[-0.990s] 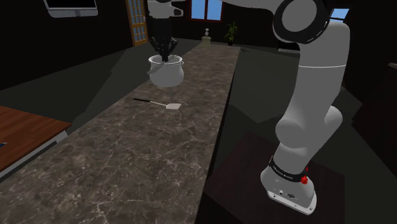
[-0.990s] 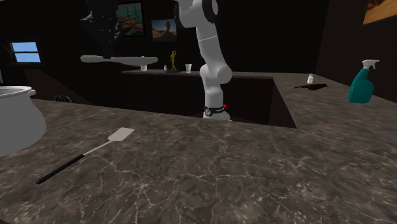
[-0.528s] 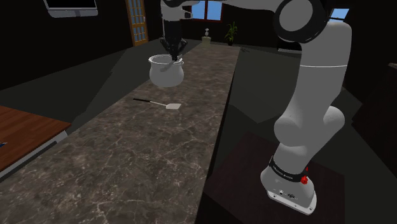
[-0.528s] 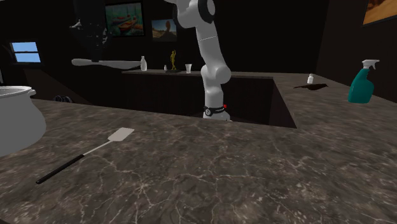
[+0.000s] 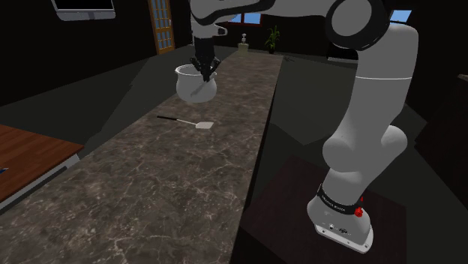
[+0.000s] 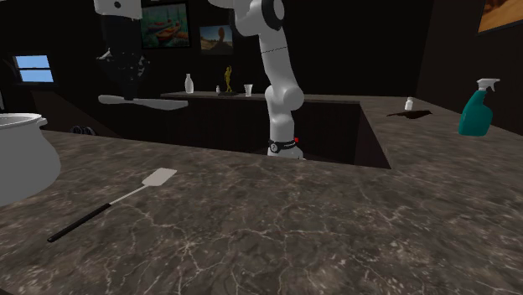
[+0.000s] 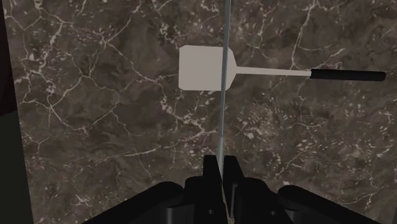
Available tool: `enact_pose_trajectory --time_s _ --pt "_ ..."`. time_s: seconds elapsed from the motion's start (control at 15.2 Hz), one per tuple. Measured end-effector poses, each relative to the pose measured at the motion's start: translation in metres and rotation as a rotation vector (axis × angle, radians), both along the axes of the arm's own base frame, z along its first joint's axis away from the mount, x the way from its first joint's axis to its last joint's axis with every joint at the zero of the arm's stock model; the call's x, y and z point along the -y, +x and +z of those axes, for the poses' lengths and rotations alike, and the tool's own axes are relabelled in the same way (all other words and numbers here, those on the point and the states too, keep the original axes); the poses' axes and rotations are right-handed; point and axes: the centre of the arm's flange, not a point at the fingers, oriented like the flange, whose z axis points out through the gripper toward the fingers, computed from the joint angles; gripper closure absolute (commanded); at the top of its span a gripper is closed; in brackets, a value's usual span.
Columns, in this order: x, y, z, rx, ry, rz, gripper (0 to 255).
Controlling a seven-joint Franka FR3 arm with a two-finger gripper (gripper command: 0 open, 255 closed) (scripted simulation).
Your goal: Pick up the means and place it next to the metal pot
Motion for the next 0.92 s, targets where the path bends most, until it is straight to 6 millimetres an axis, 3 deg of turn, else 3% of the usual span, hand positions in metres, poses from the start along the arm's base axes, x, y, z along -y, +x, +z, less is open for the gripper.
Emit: enact_pose_trajectory --time_s 0.92 --pt "0.001 0.002 -0.074 0.000 0.000 0.000 255"
